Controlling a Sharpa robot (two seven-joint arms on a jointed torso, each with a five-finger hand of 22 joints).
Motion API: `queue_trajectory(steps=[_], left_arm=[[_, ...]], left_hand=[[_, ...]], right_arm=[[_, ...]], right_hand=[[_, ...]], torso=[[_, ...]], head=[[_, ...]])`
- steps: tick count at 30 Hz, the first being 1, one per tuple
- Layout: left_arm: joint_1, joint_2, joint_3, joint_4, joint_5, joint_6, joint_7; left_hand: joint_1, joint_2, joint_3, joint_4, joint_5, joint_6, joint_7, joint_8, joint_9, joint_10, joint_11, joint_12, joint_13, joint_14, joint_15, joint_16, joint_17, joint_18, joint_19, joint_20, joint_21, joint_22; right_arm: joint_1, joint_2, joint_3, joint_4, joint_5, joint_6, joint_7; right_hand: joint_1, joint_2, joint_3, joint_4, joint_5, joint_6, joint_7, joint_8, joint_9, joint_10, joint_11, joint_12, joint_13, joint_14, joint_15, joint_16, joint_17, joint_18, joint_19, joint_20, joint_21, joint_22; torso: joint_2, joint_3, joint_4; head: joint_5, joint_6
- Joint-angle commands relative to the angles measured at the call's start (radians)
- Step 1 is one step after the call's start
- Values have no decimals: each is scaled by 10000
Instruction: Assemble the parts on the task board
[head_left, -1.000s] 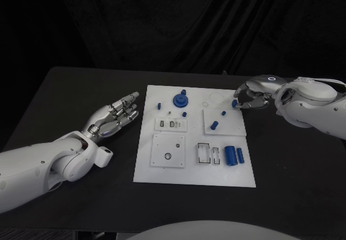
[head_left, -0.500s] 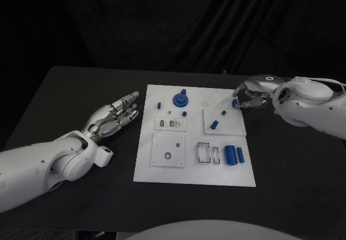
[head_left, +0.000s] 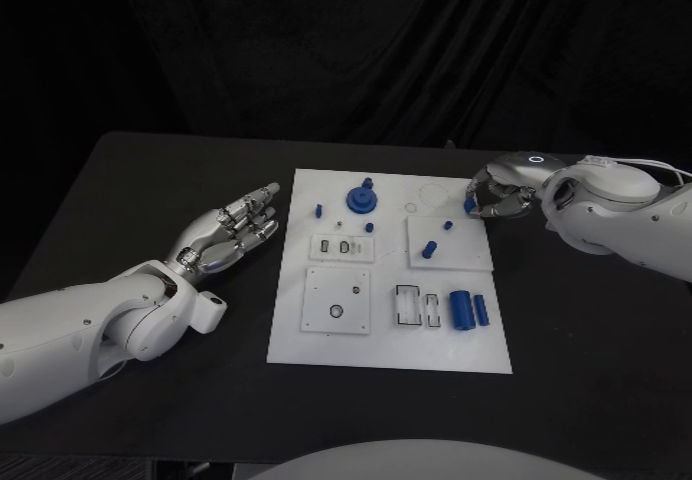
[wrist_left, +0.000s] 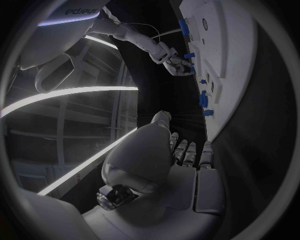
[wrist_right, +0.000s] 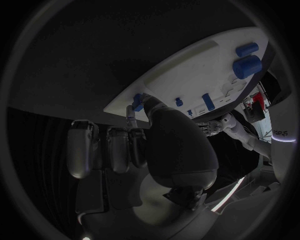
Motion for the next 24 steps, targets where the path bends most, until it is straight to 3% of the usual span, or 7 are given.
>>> queue_trajectory(steps=[1, 3, 5, 10, 18, 24], left_arm=[[-7, 13, 6, 8, 26, 145, 1556], [-7, 11, 6, 6, 26, 149, 1554], [-8, 10, 6, 3, 26, 153, 1550], [-9, 15, 6, -6, 26, 163, 1542], [-11, 16, 6, -10, 26, 178, 1528], [-13, -14, 6, -6, 26, 184, 1517]], left_hand=[[-37, -50, 63, -2, -17, -39, 27, -16, -10, -6, 41, 25, -4, -3, 38, -37, -15, -75, 11, 76, -60, -11], [-37, -50, 63, -2, -17, -39, 27, -16, -10, -6, 41, 25, -4, -3, 38, -37, -15, -75, 11, 76, -60, -11], [-37, -50, 63, -2, -17, -39, 27, -16, -10, -6, 41, 25, -4, -3, 38, -37, -15, -75, 11, 76, -60, -11], [-37, -50, 63, -2, -17, -39, 27, -16, -10, -6, 41, 25, -4, -3, 38, -37, -15, -75, 11, 76, -60, -11], [-39, -53, 87, -7, -28, -54, 20, -18, -11, -5, 77, 26, -4, -3, 63, -37, -15, -85, 11, 87, -60, -11], [-39, -53, 87, -7, -28, -54, 20, -18, -11, -5, 77, 26, -4, -3, 63, -37, -15, -85, 11, 87, -60, -11]], right_arm=[[-35, 22, 4, -31, -65, -68, -86], [-39, 35, 5, -43, -65, -106, -56], [-43, 50, 5, -58, -65, -138, -27], [-47, 79, 5, -86, -65, -149, 2], [-50, 95, 5, -99, -65, -195, 21], [-49, 39, 7, 60, -64, -513, 37]], right_hand=[[119, 32, -90, -10, 45, 95, -23, 254, 253, 1077, -74, 26, 2630, 907, -90, -61, 2238, -23, 209, -82, -73, 2108], [139, 48, -94, -22, 45, 107, -31, 314, 311, 1077, -76, 26, 2630, 906, -99, -63, 2235, -26, 214, -81, -68, 2112], [237, 102, -112, -99, 45, 137, -61, 578, 561, 1077, -97, 26, 2630, 905, -123, -69, 2231, -25, 215, -97, -80, 2118], [253, 107, -122, -113, 45, 103, -67, 630, 621, 1077, -101, 26, 2630, 908, -130, -63, 2239, -26, 217, -102, -81, 2121], [205, 315, -153, -91, 46, 207, -180, 1102, 1047, 1077, -184, 26, 2630, 913, -176, -56, 2252, -30, 233, -144, -78, 2141], [205, 407, -150, -116, 45, 332, -238, 1336, 1239, 1077, -231, 26, 2630, 926, -212, -30, 2284, -36, 253, -175, -57, 2156]], torso=[[-2, -5, 8], [0, -7, 5], [-1, -8, 2], [-2, -5, 2], [3, 0, 8], [-1, -5, 0]], head=[[-4, -15], [2, -28], [9, -39], [8, -47], [11, -49], [49, -46]])
